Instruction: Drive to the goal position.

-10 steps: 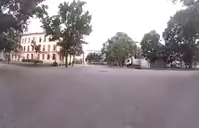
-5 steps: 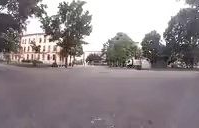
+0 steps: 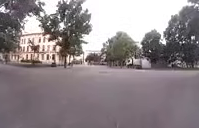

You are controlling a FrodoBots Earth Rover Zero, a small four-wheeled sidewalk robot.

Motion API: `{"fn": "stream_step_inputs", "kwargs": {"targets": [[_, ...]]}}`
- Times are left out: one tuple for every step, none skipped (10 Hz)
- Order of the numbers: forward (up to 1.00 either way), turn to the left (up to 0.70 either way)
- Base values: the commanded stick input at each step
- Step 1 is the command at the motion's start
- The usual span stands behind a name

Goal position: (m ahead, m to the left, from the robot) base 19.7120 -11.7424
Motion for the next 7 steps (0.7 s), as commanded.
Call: {"fn": "stream_step_inputs", "kwargs": {"targets": [[0.60, 0.00], [0.60, 0.00], [0.60, 0.00], [0.60, 0.00], [0.60, 0.00], [0.60, 0.00], [0.60, 0.00]]}}
